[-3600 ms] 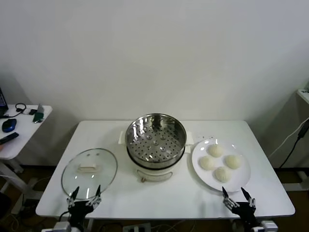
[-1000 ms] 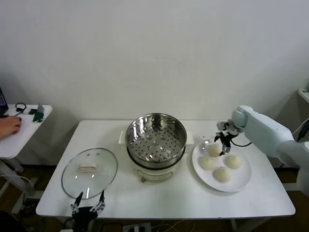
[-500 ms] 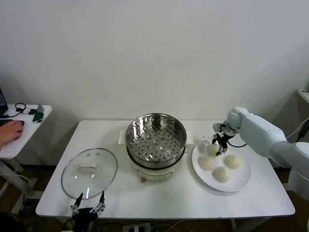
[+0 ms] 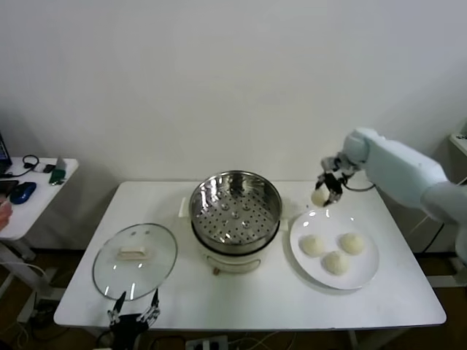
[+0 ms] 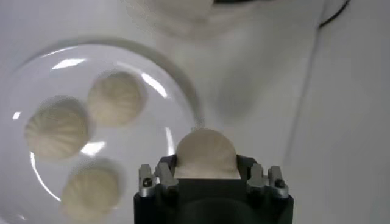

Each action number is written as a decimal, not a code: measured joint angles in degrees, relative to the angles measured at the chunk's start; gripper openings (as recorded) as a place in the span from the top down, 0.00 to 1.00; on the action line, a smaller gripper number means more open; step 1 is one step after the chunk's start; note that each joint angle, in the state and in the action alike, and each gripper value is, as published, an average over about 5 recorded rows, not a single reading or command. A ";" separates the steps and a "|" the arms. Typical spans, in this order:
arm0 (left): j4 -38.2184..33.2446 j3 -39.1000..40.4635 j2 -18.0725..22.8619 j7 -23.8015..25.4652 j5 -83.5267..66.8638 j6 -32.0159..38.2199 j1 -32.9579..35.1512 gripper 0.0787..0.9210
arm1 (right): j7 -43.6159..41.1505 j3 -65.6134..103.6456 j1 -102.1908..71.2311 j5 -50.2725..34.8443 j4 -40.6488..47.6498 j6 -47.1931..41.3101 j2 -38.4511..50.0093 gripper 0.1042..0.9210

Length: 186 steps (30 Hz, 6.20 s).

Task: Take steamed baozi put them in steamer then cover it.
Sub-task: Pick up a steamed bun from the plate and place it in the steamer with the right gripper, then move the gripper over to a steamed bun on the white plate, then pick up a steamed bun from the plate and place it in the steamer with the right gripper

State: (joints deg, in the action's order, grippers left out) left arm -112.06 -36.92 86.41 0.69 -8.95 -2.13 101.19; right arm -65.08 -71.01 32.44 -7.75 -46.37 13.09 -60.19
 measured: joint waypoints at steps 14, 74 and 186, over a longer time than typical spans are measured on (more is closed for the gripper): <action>0.39 -0.44 -0.08 -0.36 0.03 0.20 -0.48 0.12 | 3.23 -4.03 7.37 6.01 -13.84 15.67 -8.89 0.34; 1.12 0.83 -0.46 -1.08 0.31 1.17 -0.58 0.12 | -0.06 -24.04 15.16 -16.72 -8.52 17.32 -4.50 0.12; -1.77 -0.01 -0.94 -1.48 -0.92 0.40 -0.31 0.12 | 14.21 -24.30 13.11 -38.42 -19.30 -29.50 -20.27 0.35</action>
State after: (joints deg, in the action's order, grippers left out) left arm -113.83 -36.93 85.46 -0.79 -9.87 -1.74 100.88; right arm -50.86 -95.30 45.55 -46.17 -65.67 -16.41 -80.46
